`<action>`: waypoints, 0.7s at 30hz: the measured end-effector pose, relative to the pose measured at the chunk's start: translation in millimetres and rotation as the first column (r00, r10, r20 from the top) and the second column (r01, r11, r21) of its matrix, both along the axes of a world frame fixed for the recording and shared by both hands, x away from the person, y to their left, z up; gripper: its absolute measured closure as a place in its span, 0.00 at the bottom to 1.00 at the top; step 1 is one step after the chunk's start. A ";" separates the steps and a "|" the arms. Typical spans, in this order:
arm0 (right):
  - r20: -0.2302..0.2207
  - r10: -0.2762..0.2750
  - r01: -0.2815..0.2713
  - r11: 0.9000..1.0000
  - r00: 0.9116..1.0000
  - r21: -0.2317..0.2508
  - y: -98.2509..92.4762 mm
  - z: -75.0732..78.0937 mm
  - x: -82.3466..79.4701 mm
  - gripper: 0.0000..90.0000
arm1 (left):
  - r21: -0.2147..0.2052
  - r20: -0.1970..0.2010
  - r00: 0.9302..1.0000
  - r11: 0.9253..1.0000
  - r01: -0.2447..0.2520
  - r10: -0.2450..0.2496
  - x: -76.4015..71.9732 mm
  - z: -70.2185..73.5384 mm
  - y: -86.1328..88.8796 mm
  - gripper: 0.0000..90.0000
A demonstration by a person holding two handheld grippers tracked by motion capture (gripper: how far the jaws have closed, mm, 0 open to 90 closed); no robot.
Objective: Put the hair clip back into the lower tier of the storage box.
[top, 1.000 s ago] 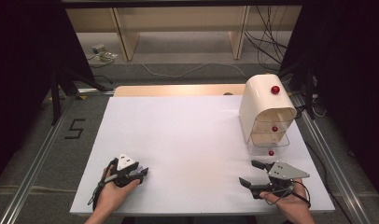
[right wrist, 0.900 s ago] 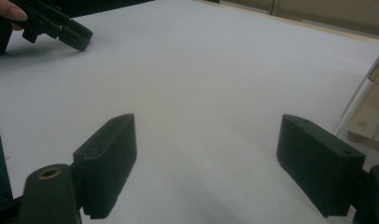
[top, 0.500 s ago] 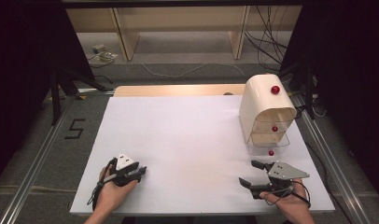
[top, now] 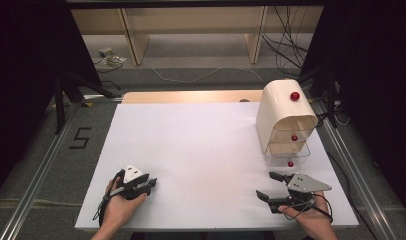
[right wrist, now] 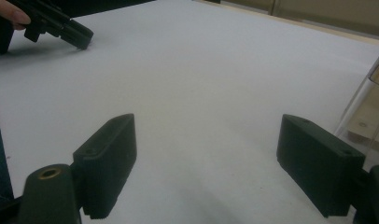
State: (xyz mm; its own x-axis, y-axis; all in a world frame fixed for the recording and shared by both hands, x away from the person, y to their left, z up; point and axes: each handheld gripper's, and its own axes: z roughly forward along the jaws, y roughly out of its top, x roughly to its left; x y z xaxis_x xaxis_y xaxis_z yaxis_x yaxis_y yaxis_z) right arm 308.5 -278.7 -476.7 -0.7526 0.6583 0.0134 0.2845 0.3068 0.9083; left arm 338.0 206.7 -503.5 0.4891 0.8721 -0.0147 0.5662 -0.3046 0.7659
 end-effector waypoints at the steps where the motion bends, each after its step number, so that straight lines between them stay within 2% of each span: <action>1: 0.000 0.000 0.000 1.000 1.000 0.000 0.0 0.0 0.0 0.23 | 0.000 0.001 1.000 1.000 0.000 0.000 -0.1 0.0 0.0 0.70; 7: 0.003 0.002 -0.002 1.000 1.000 0.000 -0.1 0.0 0.0 0.23 | -0.006 0.006 1.000 1.000 0.000 0.000 -0.9 0.9 -0.4 0.70; 21: -0.001 0.001 -0.001 1.000 1.000 0.001 0.1 0.1 -0.3 0.23 | -0.027 0.080 0.997 0.999 0.021 -0.018 -3.4 8.4 -4.8 0.70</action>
State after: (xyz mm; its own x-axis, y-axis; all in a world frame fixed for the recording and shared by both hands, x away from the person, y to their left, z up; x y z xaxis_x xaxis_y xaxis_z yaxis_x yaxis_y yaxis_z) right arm 308.2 -278.6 -476.7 -0.7532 0.6577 0.0150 0.2853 0.3060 0.9083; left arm 334.6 201.8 -495.1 0.5065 0.8622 0.0014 0.4969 -0.2932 0.8168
